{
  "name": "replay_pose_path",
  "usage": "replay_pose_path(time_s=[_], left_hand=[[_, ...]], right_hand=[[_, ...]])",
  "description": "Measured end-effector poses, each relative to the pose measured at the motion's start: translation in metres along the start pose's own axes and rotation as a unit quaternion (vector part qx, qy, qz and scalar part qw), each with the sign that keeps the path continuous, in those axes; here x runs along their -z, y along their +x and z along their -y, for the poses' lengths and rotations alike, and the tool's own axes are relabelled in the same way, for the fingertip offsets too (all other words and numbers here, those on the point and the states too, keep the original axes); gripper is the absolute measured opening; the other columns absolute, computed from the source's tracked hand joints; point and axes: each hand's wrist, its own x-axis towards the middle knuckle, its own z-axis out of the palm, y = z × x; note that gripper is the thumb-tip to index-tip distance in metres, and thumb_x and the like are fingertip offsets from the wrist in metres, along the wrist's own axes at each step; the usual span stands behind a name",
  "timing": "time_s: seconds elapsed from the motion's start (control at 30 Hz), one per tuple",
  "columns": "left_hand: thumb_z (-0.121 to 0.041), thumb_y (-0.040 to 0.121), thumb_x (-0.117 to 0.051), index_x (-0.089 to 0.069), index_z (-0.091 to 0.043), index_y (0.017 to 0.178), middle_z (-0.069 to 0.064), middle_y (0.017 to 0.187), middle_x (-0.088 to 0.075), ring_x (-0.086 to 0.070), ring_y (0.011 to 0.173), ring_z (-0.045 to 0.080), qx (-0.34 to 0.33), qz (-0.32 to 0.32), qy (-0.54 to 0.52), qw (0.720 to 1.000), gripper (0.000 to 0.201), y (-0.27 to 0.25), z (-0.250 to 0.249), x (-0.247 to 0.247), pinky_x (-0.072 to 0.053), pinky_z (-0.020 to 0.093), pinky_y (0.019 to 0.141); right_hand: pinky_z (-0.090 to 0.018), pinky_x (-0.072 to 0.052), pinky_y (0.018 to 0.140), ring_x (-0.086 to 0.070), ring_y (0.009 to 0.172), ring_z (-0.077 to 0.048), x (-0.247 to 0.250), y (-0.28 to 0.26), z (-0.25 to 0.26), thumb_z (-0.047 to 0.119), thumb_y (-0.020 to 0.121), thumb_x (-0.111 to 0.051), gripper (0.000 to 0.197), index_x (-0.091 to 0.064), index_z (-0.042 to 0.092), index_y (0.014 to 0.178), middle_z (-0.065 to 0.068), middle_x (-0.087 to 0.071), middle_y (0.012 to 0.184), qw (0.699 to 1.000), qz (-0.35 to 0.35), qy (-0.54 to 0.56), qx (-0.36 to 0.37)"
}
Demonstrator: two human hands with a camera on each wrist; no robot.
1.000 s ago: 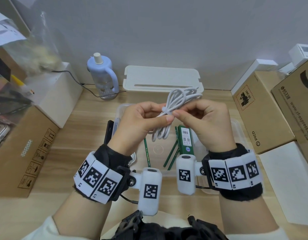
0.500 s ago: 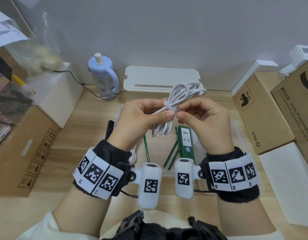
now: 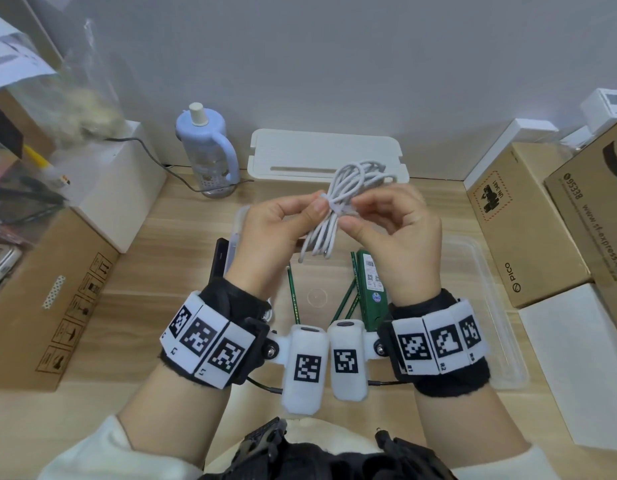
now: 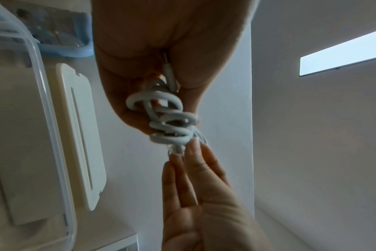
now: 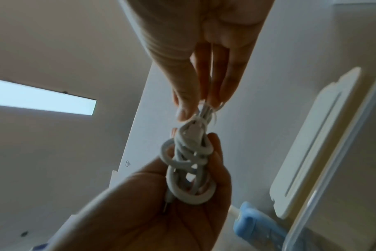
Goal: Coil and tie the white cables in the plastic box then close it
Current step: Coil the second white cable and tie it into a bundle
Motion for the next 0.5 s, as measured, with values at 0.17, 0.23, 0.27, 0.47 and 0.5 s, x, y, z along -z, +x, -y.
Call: replay_pose_path(time_s=[0.17, 0.23, 0.27, 0.47, 0.5], left_hand=[[-0.007, 0.080, -0.065, -0.065, -0.005, 0.079, -0.001, 0.066, -0.071, -0.065, 0.058, 0.010, -0.027, -0.042, -0.012, 0.999, 0.003, 0.003, 0.004, 0.006, -0.053, 0.020, 0.056], [-0.005, 0.081, -0.064, -0.063, -0.005, 0.077, -0.002, 0.060, -0.070, -0.064, 0.052, 0.009, -0.018, -0.031, 0.006, 0.999, 0.005, 0.002, 0.008, 0.005, -0.051, 0.020, 0.051], [-0.005, 0.081, -0.065, -0.063, -0.005, 0.076, -0.001, 0.060, -0.070, -0.065, 0.054, 0.010, -0.013, -0.030, 0.013, 0.999, 0.005, 0.002, 0.010, 0.005, -0.053, 0.021, 0.053], [-0.005, 0.082, -0.065, -0.066, -0.004, 0.077, 0.004, 0.069, -0.068, -0.063, 0.061, 0.009, -0.016, 0.012, 0.096, 0.995, 0.005, 0.006, 0.015, 0.009, -0.052, 0.019, 0.062], [-0.006, 0.083, -0.064, -0.066, -0.007, 0.075, -0.003, 0.062, -0.066, -0.060, 0.056, 0.003, -0.023, 0.017, 0.125, 0.992, 0.008, 0.006, 0.016, 0.009, -0.049, 0.016, 0.058]], right_hand=[[-0.039, -0.056, 0.080, -0.066, 0.085, -0.017, -0.006, -0.003, -0.003, 0.027, 0.063, -0.074, 0.053, -0.036, 0.025, 0.100, -0.004, -0.054, 0.104, 0.981, 0.013, 0.091, -0.168], [-0.043, -0.056, 0.081, -0.066, 0.094, -0.024, -0.010, -0.005, -0.005, 0.024, 0.072, -0.070, 0.058, -0.029, 0.023, 0.112, -0.011, -0.060, 0.111, 0.967, 0.042, 0.112, -0.224], [-0.041, -0.056, 0.080, -0.066, 0.094, -0.022, -0.012, -0.005, -0.006, 0.019, 0.076, -0.068, 0.058, -0.027, 0.022, 0.116, -0.011, -0.062, 0.111, 0.963, 0.048, 0.118, -0.236], [-0.022, -0.055, 0.066, -0.068, 0.073, -0.010, -0.007, -0.003, -0.012, 0.004, 0.077, -0.068, 0.057, -0.029, 0.022, 0.116, -0.007, -0.067, 0.097, 0.964, 0.054, 0.121, -0.231], [-0.019, -0.054, 0.064, -0.068, 0.069, -0.008, -0.006, -0.002, -0.012, 0.002, 0.077, -0.067, 0.057, -0.029, 0.021, 0.115, -0.006, -0.067, 0.093, 0.965, 0.057, 0.121, -0.227]])
